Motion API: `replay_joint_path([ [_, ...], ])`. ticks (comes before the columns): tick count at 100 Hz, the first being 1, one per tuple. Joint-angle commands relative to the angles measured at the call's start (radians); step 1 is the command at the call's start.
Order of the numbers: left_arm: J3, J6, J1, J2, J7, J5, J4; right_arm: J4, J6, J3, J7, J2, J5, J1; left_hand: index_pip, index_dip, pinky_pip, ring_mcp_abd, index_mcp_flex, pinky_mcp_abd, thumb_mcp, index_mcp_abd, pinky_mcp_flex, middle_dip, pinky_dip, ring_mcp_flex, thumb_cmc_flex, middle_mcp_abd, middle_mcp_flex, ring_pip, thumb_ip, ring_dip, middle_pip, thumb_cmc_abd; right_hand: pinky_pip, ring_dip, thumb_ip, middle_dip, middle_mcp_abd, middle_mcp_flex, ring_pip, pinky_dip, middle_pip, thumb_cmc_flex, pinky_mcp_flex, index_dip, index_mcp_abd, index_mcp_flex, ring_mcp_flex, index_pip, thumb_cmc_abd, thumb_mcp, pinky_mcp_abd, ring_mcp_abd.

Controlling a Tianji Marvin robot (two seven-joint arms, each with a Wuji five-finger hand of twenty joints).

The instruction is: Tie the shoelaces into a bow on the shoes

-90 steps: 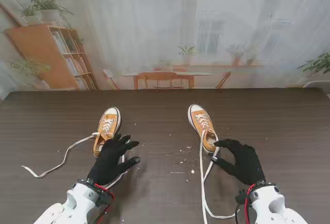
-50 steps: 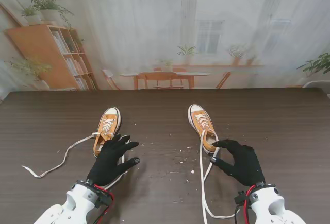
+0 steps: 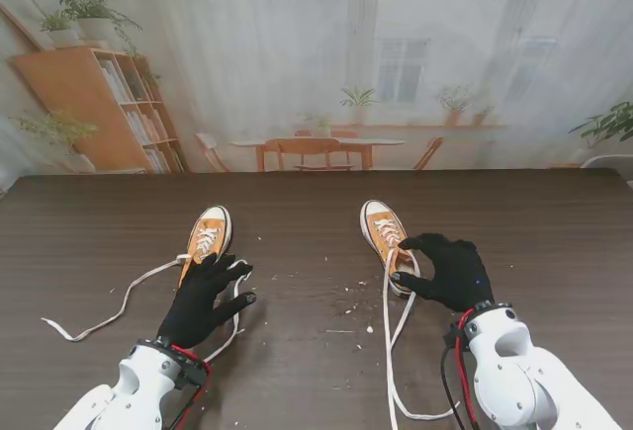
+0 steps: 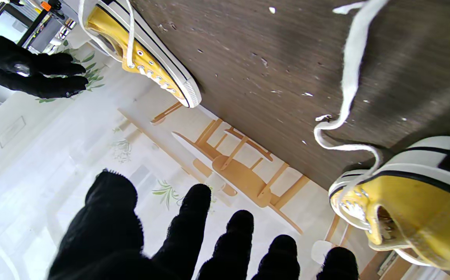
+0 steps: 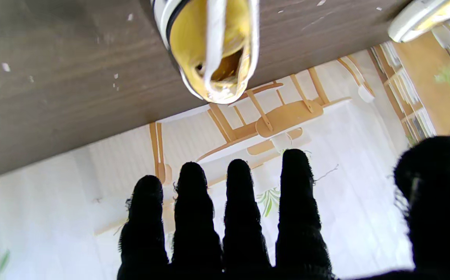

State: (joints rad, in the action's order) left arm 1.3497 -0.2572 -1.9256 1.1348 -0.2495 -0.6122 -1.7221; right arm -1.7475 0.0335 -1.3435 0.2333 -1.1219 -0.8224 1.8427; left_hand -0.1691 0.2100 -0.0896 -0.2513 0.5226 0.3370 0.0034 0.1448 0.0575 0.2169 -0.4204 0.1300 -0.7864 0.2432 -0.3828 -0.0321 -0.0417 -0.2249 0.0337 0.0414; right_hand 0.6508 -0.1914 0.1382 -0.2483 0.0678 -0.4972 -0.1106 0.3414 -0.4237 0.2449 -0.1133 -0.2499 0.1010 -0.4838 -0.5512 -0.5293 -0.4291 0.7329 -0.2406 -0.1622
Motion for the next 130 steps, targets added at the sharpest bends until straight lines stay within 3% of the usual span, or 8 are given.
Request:
replay_joint_path([
  [1,0.007,0.009,0.004,0.0,0.019,0.0,0.002,0.021,-0.001,0.002,-0.032,0.016,-0.046,-0.058,-0.001,0.012,0.009,0.008,0.024,-0.045,0.003,-0.008,-0.001,0.016,0.007,0.014,-0.008,-0.012,-0.001,0.009,-0.003,-0.006,-0.002,0.007,0.02,-0.009,-0.004,-0.017,-0.018,0.009,-0.014,-0.017,-0.017,0.026,-0.003,-0.018,0.036,0.014,-0.021,-0.027,-0.037,0.033,0.001,0.008],
  [27,0.007,0.007,0.007,0.001,0.021,0.008,0.006,0.201,-0.017,0.111,-0.045,0.046,-0.204,-0.256,0.0,0.011,0.009,0.009,0.023,-0.046,0.003,-0.007,0.0,0.015,0.007,0.011,-0.008,-0.012,0.0,0.01,-0.003,-0.006,-0.002,0.007,0.107,-0.004,0.026,-0.035,-0.034,0.044,-0.07,-0.067,-0.07,0.098,-0.031,-0.007,0.114,0.1,-0.05,-0.09,-0.242,0.29,-0.01,0.01],
  [52,0.005,0.001,0.007,0.0,0.022,0.009,0.007,0.334,-0.04,0.206,-0.031,0.057,-0.239,-0.362,0.0,0.011,0.01,0.009,0.023,-0.047,0.003,-0.007,0.001,0.015,0.007,0.01,-0.009,-0.01,0.0,0.01,-0.003,-0.006,-0.002,0.007,0.156,-0.003,0.032,-0.043,-0.051,0.047,-0.1,-0.102,-0.091,0.173,-0.047,0.007,0.198,0.145,-0.077,-0.119,-0.401,0.424,-0.022,0.008],
  [99,0.002,-0.004,0.009,0.001,0.027,0.017,0.008,0.435,-0.124,0.335,-0.032,0.052,-0.206,-0.44,0.002,0.01,0.009,0.007,0.019,-0.047,0.003,-0.008,0.001,0.016,0.007,0.011,-0.01,-0.011,-0.001,0.009,-0.003,-0.006,-0.002,0.008,0.192,-0.004,0.035,-0.048,-0.046,0.077,-0.116,-0.119,-0.106,0.18,-0.065,0.014,0.195,0.188,-0.096,-0.129,-0.418,0.437,-0.028,-0.017],
  [111,0.001,-0.006,0.009,0.001,0.026,0.022,0.007,0.484,-0.137,0.379,0.008,0.048,-0.206,-0.477,0.003,0.009,0.009,0.009,0.016,-0.047,0.003,-0.007,0.001,0.016,0.007,0.011,-0.01,-0.011,0.0,0.009,-0.003,-0.006,-0.002,0.008,0.217,-0.008,0.034,-0.053,-0.044,0.092,-0.128,-0.123,-0.119,0.205,-0.09,0.017,0.221,0.226,-0.129,-0.134,-0.451,0.471,-0.043,-0.03],
  [130,0.002,-0.013,0.008,0.001,0.028,0.027,0.007,0.619,-0.151,0.468,0.166,0.017,-0.148,-0.559,0.004,0.009,0.009,0.007,0.013,-0.046,0.003,-0.011,0.001,0.016,0.007,0.012,-0.01,-0.011,-0.001,0.009,-0.002,-0.006,-0.001,0.007,0.314,-0.026,0.027,-0.073,-0.029,0.079,-0.189,-0.105,-0.173,0.284,-0.23,0.002,0.31,0.264,-0.28,-0.193,-0.518,0.549,-0.126,-0.09],
])
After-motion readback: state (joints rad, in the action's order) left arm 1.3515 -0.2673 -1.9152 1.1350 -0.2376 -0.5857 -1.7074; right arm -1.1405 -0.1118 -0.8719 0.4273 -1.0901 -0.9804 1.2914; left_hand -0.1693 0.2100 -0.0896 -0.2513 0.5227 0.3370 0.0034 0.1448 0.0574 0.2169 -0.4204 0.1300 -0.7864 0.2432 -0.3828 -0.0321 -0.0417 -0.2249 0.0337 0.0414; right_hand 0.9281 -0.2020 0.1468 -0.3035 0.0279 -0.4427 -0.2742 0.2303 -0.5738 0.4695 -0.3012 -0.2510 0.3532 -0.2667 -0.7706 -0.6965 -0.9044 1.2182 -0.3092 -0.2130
